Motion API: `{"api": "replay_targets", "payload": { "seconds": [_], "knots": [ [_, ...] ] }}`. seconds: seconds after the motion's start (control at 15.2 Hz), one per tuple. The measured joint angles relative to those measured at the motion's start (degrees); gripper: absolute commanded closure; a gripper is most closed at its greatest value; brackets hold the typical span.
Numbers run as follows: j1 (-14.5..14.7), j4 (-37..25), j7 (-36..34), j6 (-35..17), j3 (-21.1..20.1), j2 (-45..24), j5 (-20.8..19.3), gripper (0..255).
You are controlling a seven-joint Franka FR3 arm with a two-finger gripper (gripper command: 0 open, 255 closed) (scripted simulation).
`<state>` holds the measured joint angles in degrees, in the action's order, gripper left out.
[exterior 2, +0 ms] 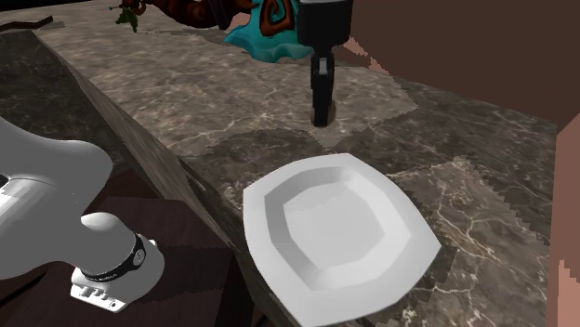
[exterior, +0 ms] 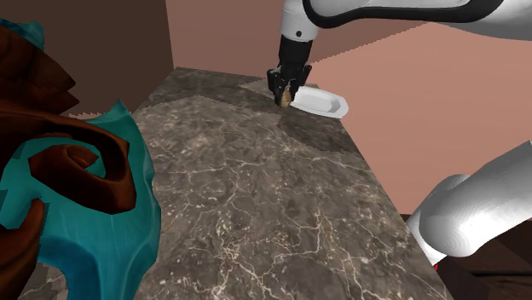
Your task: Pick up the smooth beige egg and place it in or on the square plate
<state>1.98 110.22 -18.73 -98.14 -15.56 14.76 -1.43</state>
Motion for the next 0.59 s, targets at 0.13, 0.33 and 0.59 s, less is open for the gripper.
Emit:
{"api": "replay_targets", "payload": {
  "seconds": [0.13, 0.33, 0.59],
  "knots": [
    [-0.01, -1.82, 0.02, 1.68, -0.02, -0.13, -0.03, 255],
    [-0.06, -4.63, 0.03, 3.87, -0.07, -0.79, -0.18, 255],
    [-0.15, -8.36, 0.18, 6.90, -0.07, -1.50, -0.37, 255]
  ]
}}
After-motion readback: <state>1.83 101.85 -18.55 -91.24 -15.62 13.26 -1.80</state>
